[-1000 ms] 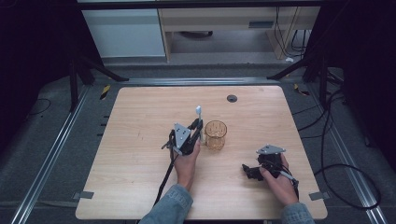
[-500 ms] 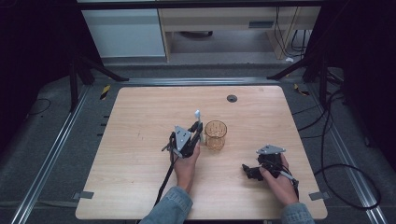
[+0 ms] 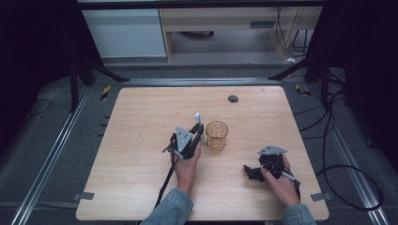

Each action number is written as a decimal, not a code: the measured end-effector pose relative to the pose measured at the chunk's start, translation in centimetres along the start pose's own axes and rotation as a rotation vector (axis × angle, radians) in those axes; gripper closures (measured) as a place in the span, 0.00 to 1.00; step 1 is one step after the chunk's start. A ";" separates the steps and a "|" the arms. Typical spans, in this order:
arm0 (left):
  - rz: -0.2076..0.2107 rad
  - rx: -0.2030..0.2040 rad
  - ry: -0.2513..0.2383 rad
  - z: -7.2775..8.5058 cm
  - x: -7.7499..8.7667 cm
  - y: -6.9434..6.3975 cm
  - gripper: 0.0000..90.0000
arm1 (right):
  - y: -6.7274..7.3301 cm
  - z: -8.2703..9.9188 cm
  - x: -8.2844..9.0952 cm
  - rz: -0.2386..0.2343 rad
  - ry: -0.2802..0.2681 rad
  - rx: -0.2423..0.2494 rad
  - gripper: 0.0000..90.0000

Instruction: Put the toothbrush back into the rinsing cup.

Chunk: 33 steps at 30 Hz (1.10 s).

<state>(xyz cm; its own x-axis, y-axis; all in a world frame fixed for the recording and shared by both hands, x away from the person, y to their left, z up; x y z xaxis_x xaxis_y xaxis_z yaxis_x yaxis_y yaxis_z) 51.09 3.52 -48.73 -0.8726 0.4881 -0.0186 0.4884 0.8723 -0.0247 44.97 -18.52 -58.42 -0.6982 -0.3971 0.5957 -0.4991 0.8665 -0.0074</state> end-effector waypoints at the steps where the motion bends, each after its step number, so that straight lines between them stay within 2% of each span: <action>1: 0.000 -0.001 0.005 0.1 0.0 0.0 0.87 | 0.0 0.0 0.0 0.000 0.001 0.000 0.00; 17: -0.003 -0.004 0.015 -0.1 0.2 0.1 0.82 | 0.0 0.0 0.0 -0.001 0.000 0.000 0.00; 25: -0.010 -0.035 0.017 -0.7 0.8 0.2 0.73 | 0.0 0.0 0.0 0.000 0.001 0.000 0.00; 33: -0.003 -0.045 0.043 -1.1 0.9 0.4 0.58 | 0.0 0.0 0.0 0.000 0.000 -0.002 0.00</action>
<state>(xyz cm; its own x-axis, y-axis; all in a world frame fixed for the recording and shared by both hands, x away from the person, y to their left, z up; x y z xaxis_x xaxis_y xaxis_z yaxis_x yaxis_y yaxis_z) 50.48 4.30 -47.69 -0.8738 0.4856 0.0241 0.4861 0.8737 0.0202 44.96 -18.50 -58.42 -0.6982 -0.3968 0.5959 -0.4977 0.8673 -0.0055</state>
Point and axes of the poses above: each handheld gripper's, and its own axes: x roughly backward along the jaws, z roughly out of its underside, y roughly to its left, the point moved 10 cm from there along -x, roughly forward along the jaws, and after that the axes turned 7 degrees about -y, right-handed, at the moved point
